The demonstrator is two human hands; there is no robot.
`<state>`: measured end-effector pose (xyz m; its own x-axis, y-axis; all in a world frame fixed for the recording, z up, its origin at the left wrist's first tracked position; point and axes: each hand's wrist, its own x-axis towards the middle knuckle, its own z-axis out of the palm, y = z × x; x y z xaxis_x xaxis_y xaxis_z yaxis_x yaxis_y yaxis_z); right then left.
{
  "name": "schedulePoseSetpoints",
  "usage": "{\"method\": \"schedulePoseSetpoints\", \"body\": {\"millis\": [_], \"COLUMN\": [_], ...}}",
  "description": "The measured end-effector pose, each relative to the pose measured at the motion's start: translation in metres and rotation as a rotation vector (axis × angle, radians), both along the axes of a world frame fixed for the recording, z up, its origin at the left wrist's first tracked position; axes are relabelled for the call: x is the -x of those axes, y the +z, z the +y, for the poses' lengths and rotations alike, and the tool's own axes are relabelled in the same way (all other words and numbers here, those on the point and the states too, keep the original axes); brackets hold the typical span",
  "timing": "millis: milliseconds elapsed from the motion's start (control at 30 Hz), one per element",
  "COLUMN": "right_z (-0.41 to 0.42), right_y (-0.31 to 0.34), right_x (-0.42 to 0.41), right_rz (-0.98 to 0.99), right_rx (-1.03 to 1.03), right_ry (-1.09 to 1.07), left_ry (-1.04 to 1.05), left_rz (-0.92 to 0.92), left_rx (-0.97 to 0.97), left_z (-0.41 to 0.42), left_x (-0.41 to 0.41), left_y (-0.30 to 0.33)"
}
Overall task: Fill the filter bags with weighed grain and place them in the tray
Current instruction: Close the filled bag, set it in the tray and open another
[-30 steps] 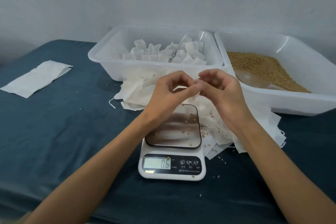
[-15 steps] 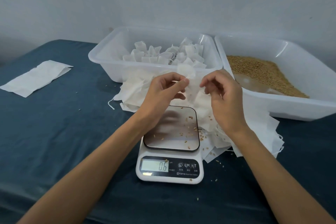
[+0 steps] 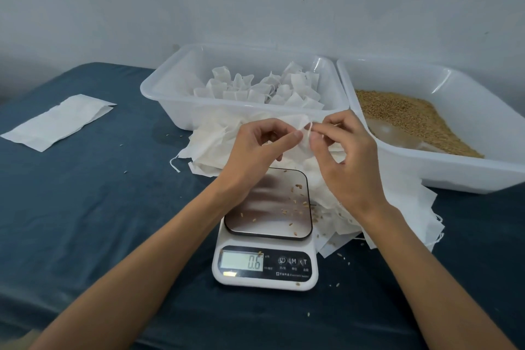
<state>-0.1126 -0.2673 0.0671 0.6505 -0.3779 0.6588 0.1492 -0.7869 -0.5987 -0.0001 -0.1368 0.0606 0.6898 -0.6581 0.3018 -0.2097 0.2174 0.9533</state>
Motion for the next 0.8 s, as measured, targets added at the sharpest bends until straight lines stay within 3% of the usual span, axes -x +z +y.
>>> {"method": "schedulePoseSetpoints", "body": {"millis": [167,400,533,633,800], "right_z": [0.004,-0.006,-0.006,-0.008,-0.017], "right_y": [-0.001,0.007,0.008,0.003,-0.002], "right_x": [-0.002,-0.001,0.0,-0.002,-0.002], "right_rz": [0.082,-0.071,-0.068,-0.057,-0.19], "right_rx": [-0.115,-0.47,-0.643,-0.552,-0.283], "right_ry": [0.048,0.131,0.249,0.174,-0.064], "left_ry": [-0.034,0.108,0.087,-0.027,-0.033], "left_rz": [-0.075,-0.092,0.007,0.092,0.173], "left_rx": [-0.022,-0.048,-0.053,0.013,0.073], "left_z": [0.0,-0.002,-0.003,-0.003,-0.004], "left_x": [0.0,0.0,-0.001,-0.001,-0.004], "left_y": [-0.002,-0.003,-0.004,-0.006,-0.01]}}
